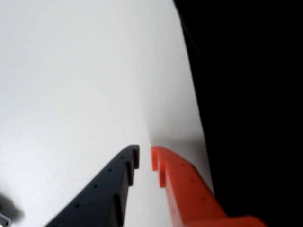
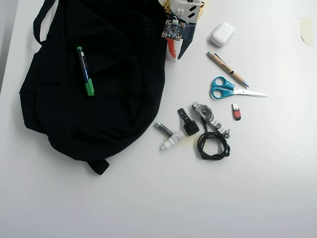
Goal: Put the usb stick into the black bag
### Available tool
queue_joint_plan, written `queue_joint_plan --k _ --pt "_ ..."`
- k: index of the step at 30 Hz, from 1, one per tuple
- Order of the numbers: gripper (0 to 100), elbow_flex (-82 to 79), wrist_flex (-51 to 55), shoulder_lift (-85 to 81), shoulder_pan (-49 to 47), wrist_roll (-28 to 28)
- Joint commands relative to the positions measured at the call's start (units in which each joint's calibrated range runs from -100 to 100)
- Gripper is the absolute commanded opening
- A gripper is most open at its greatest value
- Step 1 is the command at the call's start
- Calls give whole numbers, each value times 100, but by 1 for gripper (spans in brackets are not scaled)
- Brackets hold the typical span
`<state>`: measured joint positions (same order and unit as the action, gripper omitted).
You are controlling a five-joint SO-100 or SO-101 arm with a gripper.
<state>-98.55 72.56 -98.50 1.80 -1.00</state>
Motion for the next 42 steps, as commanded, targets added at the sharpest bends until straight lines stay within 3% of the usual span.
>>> queue_joint_plan --k 1,39,41,42 --pt "4 -73 -30 -67 -38 16" --pt "4 -10 -30 -92 -30 69" --pt "5 412 -253 -109 -45 69" --pt "5 1095 -908 -75 -187 79"
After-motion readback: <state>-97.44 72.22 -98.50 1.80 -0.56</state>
